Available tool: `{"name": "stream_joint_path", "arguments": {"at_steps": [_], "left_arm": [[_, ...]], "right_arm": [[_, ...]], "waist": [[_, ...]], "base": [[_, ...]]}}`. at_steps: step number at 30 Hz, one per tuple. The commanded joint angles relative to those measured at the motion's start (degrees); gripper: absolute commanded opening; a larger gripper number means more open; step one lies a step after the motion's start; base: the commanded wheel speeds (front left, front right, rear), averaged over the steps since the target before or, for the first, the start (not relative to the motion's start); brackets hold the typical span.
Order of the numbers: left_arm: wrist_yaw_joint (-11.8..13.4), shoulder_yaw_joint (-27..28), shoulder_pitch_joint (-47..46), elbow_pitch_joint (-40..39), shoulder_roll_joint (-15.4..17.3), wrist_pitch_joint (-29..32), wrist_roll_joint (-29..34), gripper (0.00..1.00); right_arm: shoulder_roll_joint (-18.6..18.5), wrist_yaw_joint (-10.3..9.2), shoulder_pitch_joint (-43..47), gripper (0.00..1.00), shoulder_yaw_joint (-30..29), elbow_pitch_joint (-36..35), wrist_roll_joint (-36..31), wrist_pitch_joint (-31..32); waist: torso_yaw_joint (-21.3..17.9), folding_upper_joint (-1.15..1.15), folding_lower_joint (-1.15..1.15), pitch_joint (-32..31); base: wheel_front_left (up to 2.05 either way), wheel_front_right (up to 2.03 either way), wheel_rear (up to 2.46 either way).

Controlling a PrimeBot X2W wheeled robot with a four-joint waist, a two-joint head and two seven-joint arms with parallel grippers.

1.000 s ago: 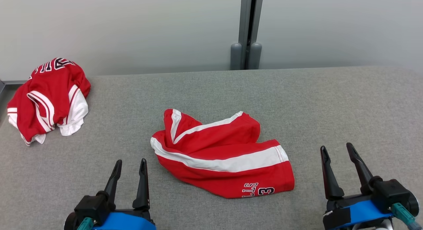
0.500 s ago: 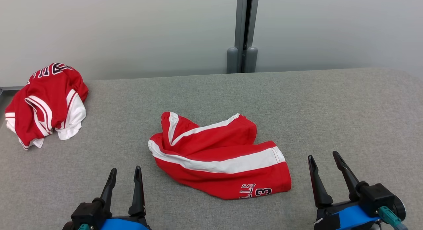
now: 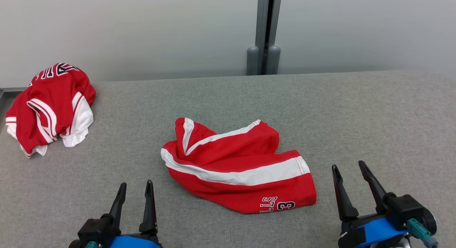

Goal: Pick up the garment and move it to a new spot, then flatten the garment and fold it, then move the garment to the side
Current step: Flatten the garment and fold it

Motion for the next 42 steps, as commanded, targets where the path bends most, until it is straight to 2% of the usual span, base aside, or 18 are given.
{"name": "stream_joint_path", "arguments": {"at_steps": [1,5,9,15,16,20,23,30,42], "left_arm": [[0.01,0.16,-0.94,0.13,-0.03,-0.25,0.14,1.00],[-0.01,0.18,-1.24,0.27,-0.04,-0.25,0.37,1.00],[-0.01,0.13,-1.84,0.24,-0.04,-0.25,0.70,1.00],[0.30,0.36,-2.36,-0.05,-0.08,-0.25,0.93,1.00],[0.30,0.36,-2.36,-0.05,-0.08,-0.25,0.93,1.00],[0.43,0.63,-2.81,-0.32,-0.11,-0.25,0.72,1.00],[0.44,0.76,-3.10,-0.35,-0.12,-0.25,0.63,1.00],[0.41,0.98,-3.31,-0.54,-0.17,-0.26,0.87,1.00],[0.17,0.98,-3.73,-0.53,-0.20,-0.26,1.19,1.00]], "right_arm": [[-0.10,0.01,-0.71,1.00,0.00,0.39,-0.34,-0.22],[-0.10,0.01,-1.71,1.00,0.20,1.40,-0.89,-0.22],[-0.10,0.01,-4.81,1.00,0.32,5.80,-1.35,1.50],[-0.10,0.01,-12.55,1.00,-0.55,11.23,-1.79,16.12],[-0.10,0.01,-12.55,1.00,-0.55,11.23,-1.79,16.12],[-0.10,0.01,-15.74,1.00,-0.29,13.77,-2.55,25.38],[-0.10,0.01,-16.78,1.00,0.52,15.27,-1.61,29.56],[-0.12,0.01,-18.04,1.00,1.93,17.78,1.21,32.96],[-0.48,0.01,-21.05,1.00,5.91,20.02,4.45,32.02]], "waist": [[0.11,0.00,0.00,0.11],[0.39,0.00,0.00,0.47],[0.80,0.00,0.00,1.21],[1.68,0.00,0.00,2.31],[1.68,0.00,0.00,2.31],[2.64,0.00,0.00,2.93],[3.45,0.00,0.00,3.45],[4.56,0.00,0.00,4.36],[4.69,0.00,0.00,5.05]], "base": [[0.00,0.00,0.00],[0.00,0.00,0.00],[0.00,0.00,0.00],[0.00,0.00,0.00],[0.00,0.00,0.00],[0.00,0.00,0.00],[0.00,0.00,0.00],[0.00,0.00,0.00],[0.00,0.00,0.00]]}}
